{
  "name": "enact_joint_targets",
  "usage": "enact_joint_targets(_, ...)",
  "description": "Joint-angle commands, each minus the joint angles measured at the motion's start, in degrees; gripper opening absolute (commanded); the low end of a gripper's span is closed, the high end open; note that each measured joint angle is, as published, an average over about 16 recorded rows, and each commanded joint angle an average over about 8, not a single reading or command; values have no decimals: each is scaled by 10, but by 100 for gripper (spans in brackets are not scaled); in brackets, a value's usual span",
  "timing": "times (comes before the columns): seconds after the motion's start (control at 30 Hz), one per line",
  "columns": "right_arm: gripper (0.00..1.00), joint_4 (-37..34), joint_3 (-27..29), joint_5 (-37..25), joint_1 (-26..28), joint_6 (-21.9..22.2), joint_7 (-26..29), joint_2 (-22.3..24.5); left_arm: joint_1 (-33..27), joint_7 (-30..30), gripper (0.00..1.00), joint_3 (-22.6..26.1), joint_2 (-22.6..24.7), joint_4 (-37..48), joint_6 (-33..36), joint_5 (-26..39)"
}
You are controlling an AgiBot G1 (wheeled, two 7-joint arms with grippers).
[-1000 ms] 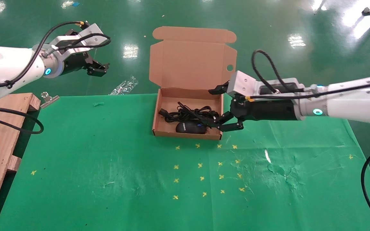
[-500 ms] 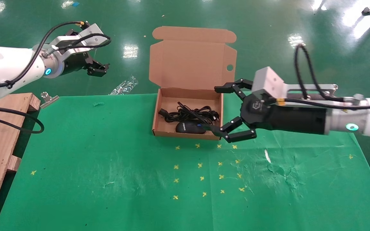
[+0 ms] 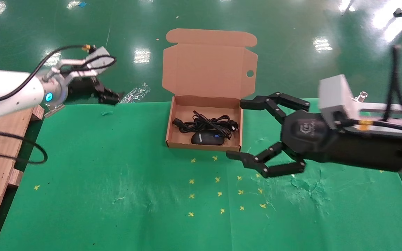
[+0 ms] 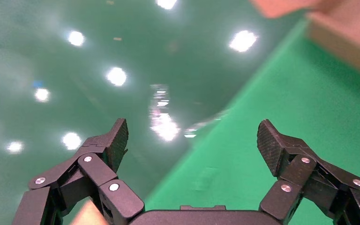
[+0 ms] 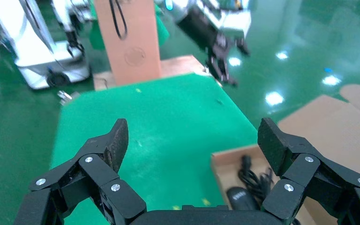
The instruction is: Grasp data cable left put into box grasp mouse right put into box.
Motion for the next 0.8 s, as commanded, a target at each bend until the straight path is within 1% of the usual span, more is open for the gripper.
enact_joint_targets(0.03,100,16,7,18,-12,-6,8,11,12,15,100,-15,-8,-8,18,-29)
enact_joint_targets(0.47,100,111,48,126,-84,-41,59,80,88,110,100,-115,-59,-60,133,-221)
enact_joint_targets(0.57,100,119,52,135,-90,-44,63,86,105,132,100,-138,-70,-73,160,-265)
enact_joint_targets(0.8,100,119,51,136,-90,-44,63,87,146,183,100,-191,-98,-101,222,-368)
